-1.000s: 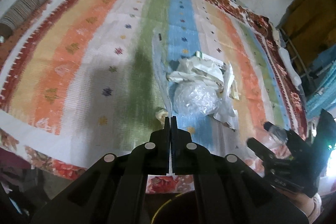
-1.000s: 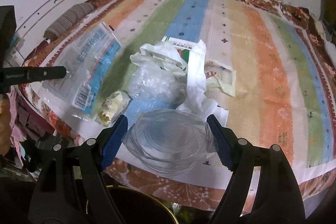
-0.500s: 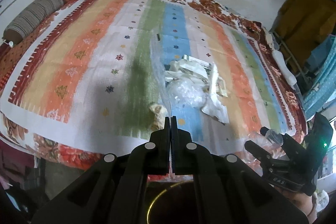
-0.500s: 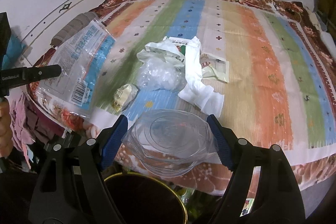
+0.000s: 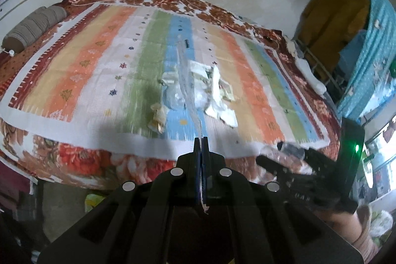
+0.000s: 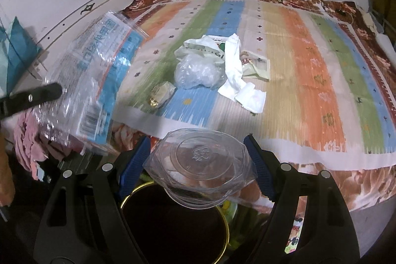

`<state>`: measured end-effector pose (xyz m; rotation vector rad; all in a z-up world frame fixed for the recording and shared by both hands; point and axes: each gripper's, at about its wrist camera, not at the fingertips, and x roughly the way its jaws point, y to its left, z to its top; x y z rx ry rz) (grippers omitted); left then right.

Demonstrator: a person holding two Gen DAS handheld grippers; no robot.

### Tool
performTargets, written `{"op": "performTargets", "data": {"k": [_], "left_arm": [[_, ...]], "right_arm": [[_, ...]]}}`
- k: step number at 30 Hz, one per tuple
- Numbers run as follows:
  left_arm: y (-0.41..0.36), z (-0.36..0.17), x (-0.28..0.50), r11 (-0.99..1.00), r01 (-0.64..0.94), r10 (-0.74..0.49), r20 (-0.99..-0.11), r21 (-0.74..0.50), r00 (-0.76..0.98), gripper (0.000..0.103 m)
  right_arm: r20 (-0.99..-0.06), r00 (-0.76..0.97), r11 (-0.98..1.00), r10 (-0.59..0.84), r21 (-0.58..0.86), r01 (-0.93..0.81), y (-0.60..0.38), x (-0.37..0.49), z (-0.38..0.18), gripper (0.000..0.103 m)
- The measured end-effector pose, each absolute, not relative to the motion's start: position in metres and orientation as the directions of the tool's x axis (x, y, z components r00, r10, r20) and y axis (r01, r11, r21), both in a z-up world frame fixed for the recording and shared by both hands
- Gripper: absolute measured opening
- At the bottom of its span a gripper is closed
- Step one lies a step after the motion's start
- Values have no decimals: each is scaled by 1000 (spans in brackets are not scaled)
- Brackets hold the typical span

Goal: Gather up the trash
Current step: 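Carry the strip in left tool and lid in right tool over the bin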

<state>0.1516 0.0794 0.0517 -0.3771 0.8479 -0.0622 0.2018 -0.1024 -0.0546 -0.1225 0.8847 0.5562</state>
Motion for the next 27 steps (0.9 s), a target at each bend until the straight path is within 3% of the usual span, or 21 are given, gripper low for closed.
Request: {"op": "performTargets", "data": {"k": [17, 27], "left_arm": [[51, 19, 101, 948, -86, -190, -758, -308, 625, 0], [14, -10, 68, 968, -23, -198, -811, -251, 551, 0]], "right_arm": [[-749, 481, 842, 456, 188, -506, -130, 146, -68, 73], [-790, 439, 845, 429, 178, -504, -138, 119, -96, 73]]}}
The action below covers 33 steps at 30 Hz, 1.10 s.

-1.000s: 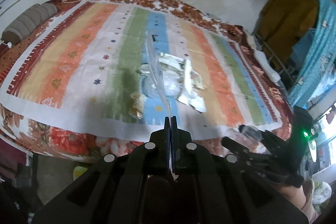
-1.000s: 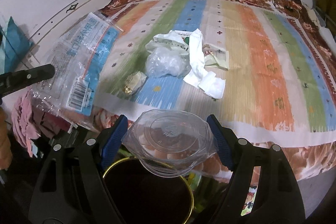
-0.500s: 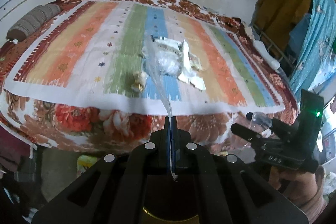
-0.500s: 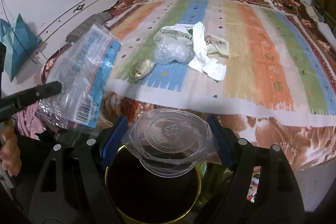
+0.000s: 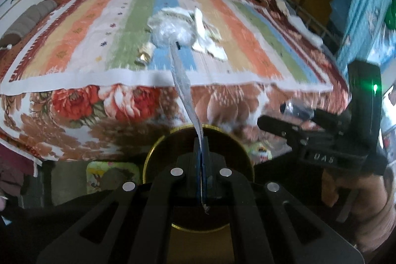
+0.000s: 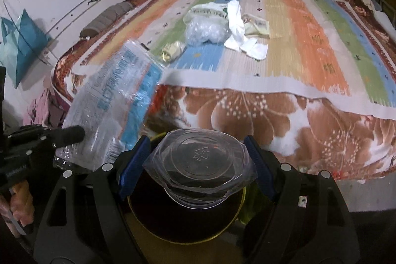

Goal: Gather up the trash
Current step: 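Carry the strip in left tool and lid in right tool over the bin, then open left tool dropping the strip while right tool releases the lid into the bin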

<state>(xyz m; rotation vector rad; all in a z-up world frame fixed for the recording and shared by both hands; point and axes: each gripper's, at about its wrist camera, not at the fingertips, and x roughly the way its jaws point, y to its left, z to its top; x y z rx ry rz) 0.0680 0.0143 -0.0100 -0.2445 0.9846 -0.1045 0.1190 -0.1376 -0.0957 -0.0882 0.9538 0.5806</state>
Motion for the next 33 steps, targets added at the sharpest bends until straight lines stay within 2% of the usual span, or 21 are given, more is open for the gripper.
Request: {"op": "performTargets", "data": {"k": [5, 13, 20, 33], "left_arm": [[9, -19, 59, 964, -28, -211, -824, -265, 526, 0], [-9, -46, 50, 974, -41, -184, -883, -223, 432, 0], [-9, -66, 55, 973, -94, -167, -922, -212, 349, 0], [-9, -100, 67, 949, -177, -217, -948, -261, 235, 0]], "right_arm": [[-793, 422, 842, 439, 199, -502, -144, 108, -102, 73], [-856, 333, 867, 396, 229, -442, -144, 109, -139, 73], [-885, 313, 889, 344, 200, -412, -142, 113, -155, 73], [-947, 148, 912, 284, 219, -348, -128, 130, -210, 73]]}}
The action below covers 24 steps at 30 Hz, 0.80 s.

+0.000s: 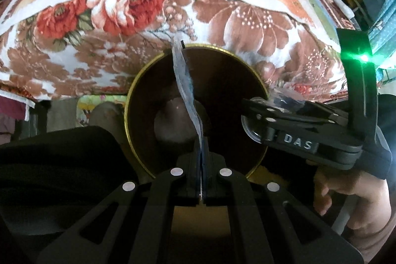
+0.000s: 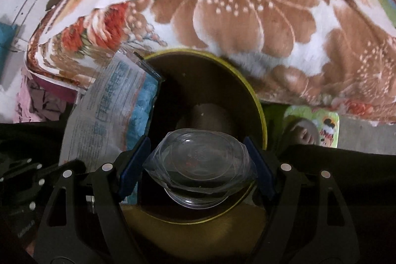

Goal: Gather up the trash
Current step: 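Open left tool dropping the strip while right tool releases the lid into the bin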

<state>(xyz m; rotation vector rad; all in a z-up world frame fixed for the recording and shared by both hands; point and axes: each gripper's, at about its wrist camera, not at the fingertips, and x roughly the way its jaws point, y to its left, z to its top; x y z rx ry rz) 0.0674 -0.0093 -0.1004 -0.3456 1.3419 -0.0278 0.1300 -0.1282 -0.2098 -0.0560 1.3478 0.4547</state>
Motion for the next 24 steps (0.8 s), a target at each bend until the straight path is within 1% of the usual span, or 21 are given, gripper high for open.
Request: {"op": "performTargets", "data": {"k": [5, 6, 7, 8, 9, 10, 12, 15, 19, 24], "left_arm": [[-6, -114, 72, 940, -223, -220, -959, -257, 179, 0], [-5, -115, 72, 939, -230, -218, -960, -256, 178, 1], [-4, -114, 73, 937, -237, -216, -959, -256, 182, 6], [-1, -113, 73, 932, -250, -217, -957, -261, 192, 18], [3, -109, 71, 926, -267, -208, -952, -266, 224, 27], [5, -104, 70, 927, -272, -191, -950, -257, 247, 30], [6, -97, 67, 930, -275, -164, -945, -244, 282, 31], [9, -92, 66, 927, -284, -155, -939, -245, 306, 33], [17, -87, 67, 916, -308, -148, -931, -257, 335, 41], [34, -77, 66, 878, -353, -176, -903, -324, 392, 41]], "right_arm": [[-951, 135, 921, 278, 225, -317, -131, 134, -216, 74], [-952, 134, 924, 273, 221, -312, -132, 135, -217, 78], [-955, 132, 927, 265, 215, -306, -132, 136, -219, 83], [-956, 152, 934, 250, 197, -300, -135, 137, -221, 91], [-957, 154, 936, 247, 195, -294, -136, 138, -221, 91], [-956, 152, 937, 250, 199, -286, -137, 139, -222, 91], [-953, 154, 935, 262, 212, -284, -137, 139, -221, 91], [-951, 165, 935, 263, 208, -288, -138, 139, -218, 91], [-951, 171, 940, 257, 205, -274, -142, 142, -216, 91], [-946, 189, 938, 264, 206, -280, -142, 141, -209, 91]]}}
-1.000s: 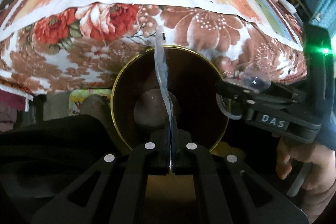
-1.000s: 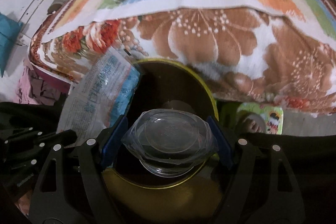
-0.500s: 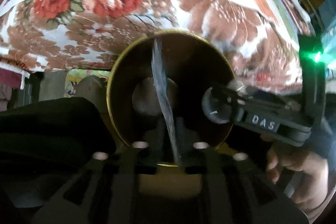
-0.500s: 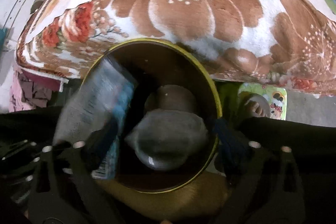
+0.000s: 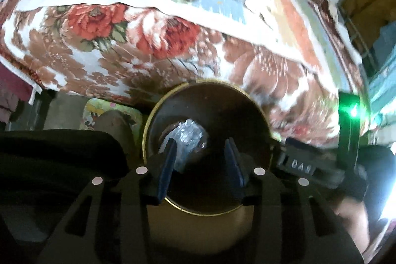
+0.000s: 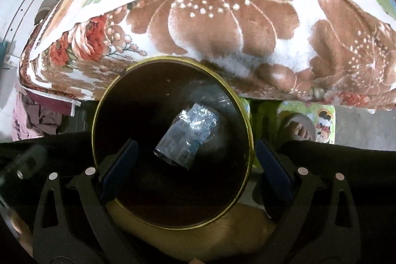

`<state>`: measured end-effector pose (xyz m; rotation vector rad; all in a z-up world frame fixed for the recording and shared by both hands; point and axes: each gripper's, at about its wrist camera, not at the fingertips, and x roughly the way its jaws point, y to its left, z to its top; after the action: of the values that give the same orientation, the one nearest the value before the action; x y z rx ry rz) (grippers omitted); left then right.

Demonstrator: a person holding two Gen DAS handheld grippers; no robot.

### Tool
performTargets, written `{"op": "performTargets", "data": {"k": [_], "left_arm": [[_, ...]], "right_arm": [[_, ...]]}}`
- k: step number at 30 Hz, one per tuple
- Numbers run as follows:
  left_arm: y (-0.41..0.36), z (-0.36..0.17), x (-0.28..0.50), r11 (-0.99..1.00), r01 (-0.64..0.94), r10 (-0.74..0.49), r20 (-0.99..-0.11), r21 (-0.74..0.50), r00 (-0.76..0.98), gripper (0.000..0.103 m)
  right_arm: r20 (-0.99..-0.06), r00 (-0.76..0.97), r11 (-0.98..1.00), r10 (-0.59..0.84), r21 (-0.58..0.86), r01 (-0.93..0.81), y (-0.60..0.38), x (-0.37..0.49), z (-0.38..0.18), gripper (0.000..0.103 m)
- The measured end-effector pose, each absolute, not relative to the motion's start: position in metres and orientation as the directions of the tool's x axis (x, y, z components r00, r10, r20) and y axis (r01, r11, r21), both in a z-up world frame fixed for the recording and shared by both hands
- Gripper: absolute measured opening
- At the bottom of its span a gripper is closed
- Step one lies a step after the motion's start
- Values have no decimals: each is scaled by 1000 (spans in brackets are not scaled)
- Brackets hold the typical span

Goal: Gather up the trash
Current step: 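Open left tool dropping the strip while right tool releases the lid into the bin, then move both open tools back toward the remaining trash on the sheet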

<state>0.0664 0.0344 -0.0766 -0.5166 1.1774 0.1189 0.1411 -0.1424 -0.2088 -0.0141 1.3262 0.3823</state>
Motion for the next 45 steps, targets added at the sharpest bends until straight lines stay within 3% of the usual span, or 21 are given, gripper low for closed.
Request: {"op": "performTargets", "data": {"k": [6, 19, 27, 35, 39, 45], "left_arm": [[33, -67, 72, 895, -345, -127, -904, -282, 407, 48], [42, -39, 104, 948, -295, 16, -904, -123, 427, 64], [52, -18, 139, 974, -225, 65, -894, -40, 444, 69], [65, -17, 164, 964, -218, -37, -889, -152, 456, 82], [70, -19, 172, 957, -232, -48, -886, -172, 462, 97], [81, -19, 189, 961, -253, 15, -892, -112, 452, 97]], "right_arm": [[-930, 214, 921, 298, 221, -321, -143, 138, -187, 91], [-911, 331, 883, 246, 70, -464, -129, 154, -129, 94], [-881, 412, 873, 231, 1, -489, -131, 187, -98, 94], [-850, 455, 866, 265, 2, -501, -126, 215, -80, 94], [-836, 478, 857, 268, -19, -515, -120, 224, -74, 94], [-835, 461, 862, 302, 32, -506, -118, 243, -71, 94]]}}
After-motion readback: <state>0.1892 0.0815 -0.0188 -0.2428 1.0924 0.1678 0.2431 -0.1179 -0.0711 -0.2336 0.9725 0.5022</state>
